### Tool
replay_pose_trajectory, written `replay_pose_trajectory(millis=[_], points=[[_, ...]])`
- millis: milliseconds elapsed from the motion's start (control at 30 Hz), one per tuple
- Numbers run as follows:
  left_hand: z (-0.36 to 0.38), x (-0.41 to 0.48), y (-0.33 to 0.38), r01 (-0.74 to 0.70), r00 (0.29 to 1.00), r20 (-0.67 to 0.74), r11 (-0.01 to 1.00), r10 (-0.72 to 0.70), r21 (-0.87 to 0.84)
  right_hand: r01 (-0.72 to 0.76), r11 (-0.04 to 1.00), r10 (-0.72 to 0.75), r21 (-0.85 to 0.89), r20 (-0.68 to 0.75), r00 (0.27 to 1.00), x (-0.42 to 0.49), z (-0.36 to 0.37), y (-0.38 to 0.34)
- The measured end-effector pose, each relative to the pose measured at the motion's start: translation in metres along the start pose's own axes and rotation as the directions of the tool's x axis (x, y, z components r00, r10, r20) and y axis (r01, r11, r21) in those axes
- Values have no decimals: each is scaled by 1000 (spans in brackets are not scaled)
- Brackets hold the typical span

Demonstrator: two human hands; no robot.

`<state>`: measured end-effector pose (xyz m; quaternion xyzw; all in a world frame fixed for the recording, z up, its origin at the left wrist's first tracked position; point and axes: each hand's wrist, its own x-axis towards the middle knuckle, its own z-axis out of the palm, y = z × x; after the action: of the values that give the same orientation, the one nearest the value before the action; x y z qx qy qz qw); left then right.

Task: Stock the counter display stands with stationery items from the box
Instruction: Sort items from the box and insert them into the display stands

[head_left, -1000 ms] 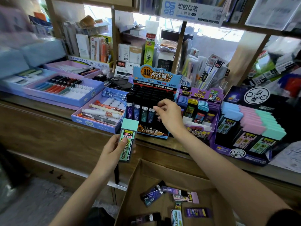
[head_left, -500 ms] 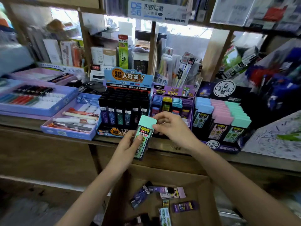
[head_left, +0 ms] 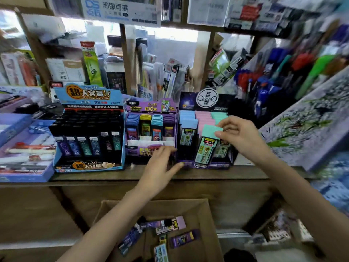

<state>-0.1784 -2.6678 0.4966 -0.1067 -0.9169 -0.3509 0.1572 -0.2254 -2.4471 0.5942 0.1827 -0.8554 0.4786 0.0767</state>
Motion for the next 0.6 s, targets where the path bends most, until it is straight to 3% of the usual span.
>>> replay_pose_trajectory(millis=[167,333,600], points=[[18,6,-3,-56,998,46,983,48,175,52,998,-57,-46,-102,993,4,-38,17],[22,-1,-8,22,991,132,993,-37,117,45,995,-50,-89,-49,998,3,-39,32],[23,-1,-10,82,992,95,996,-83,16,79,996,-79,-29,3,997,-8,-46,41]])
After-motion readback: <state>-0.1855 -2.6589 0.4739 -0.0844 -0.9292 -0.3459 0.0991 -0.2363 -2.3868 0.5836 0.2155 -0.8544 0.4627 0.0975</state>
